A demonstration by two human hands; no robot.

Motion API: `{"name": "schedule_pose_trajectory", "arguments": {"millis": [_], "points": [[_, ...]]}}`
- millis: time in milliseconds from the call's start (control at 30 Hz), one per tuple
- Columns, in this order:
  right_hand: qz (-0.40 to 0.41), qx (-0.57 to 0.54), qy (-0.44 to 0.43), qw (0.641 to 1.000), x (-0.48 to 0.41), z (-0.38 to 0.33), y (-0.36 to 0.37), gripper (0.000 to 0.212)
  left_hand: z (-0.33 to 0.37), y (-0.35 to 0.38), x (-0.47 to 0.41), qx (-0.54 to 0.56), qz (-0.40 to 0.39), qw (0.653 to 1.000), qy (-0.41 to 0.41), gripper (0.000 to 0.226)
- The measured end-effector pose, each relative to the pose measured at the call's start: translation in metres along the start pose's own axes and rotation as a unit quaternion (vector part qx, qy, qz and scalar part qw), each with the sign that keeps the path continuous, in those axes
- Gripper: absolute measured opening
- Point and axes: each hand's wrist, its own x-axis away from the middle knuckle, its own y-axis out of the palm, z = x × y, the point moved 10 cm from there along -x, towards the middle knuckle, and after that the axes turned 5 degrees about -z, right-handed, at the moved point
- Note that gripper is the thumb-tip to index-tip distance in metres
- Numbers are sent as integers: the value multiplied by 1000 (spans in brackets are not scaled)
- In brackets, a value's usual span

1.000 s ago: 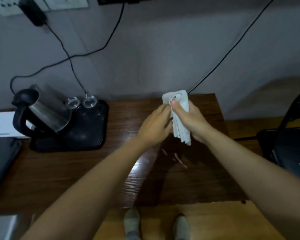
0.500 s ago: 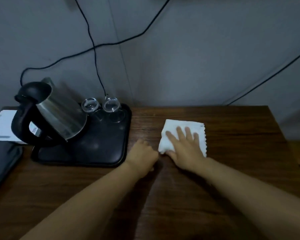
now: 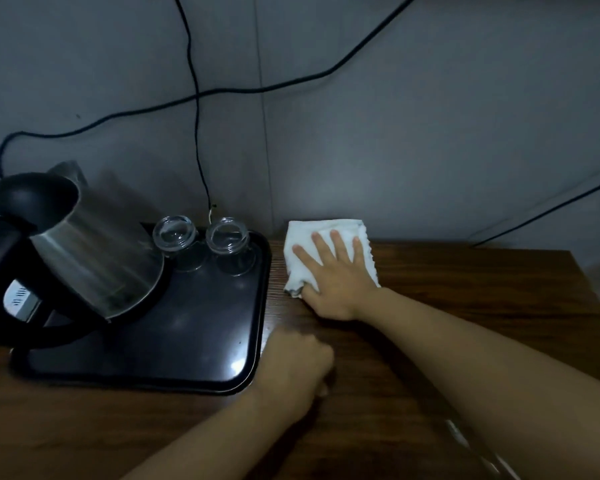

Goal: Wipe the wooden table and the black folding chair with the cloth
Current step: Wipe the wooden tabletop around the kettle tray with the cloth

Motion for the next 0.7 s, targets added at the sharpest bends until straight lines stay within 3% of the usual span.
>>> {"name": "schedule_pose_trajectory", "arguments": {"millis": [133,300,500,600,700], "points": [[15,-6,100,995,25,76,-6,77,-32,-25,-28,2,27,996,-81,43],[24,9,210,977,96,183,-2,78,-44,-24,-61,40,-14,994,-102,86],[13,-27,404,914,205,341,5,70,-44,-17,-75,9,-25,993,-113,89],[-4,-54,414,909,209,350,2,68,-44,-19,-75,2,-27,992,-121,90],[-5,-51,300,953,158,279,-9,71,-34,-25,-72,-31,-23,991,-132,72]]}}
